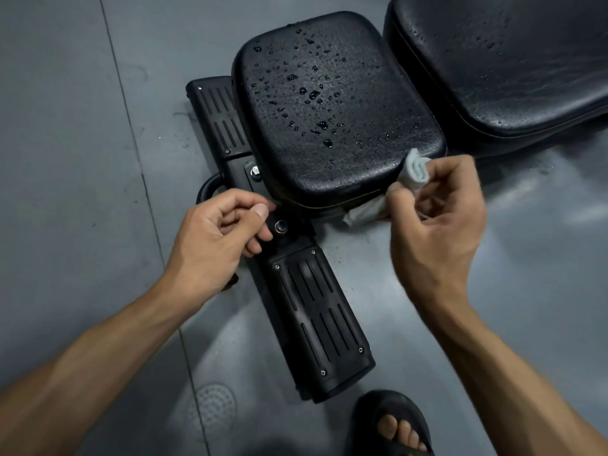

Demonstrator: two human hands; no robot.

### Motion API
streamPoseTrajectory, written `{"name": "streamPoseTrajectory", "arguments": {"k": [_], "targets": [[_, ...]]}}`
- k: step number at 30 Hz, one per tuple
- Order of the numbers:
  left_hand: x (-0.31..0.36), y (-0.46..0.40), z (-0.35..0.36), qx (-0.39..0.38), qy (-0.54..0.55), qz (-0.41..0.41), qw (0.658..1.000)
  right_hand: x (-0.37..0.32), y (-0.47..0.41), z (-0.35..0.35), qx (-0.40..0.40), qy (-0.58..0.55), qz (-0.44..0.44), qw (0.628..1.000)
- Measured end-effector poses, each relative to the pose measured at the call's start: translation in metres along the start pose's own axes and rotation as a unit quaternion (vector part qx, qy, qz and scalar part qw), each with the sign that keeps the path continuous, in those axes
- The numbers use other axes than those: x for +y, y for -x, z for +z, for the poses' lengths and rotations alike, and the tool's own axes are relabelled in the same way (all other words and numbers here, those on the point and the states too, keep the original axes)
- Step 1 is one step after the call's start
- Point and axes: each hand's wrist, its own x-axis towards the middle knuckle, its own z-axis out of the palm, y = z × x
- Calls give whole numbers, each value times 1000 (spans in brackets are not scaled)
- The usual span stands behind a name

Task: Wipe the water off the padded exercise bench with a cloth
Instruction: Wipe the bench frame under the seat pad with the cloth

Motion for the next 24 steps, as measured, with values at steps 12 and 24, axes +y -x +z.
{"name": "streamPoseTrajectory", "arguments": {"k": [12,24], "targets": [[-9,-3,2,6,6,-30,1000,8,7,-5,-54,90,-45,993],[20,1,-16,-48,9,81,996,-28,30,41,-206,62,-130,968]]}}
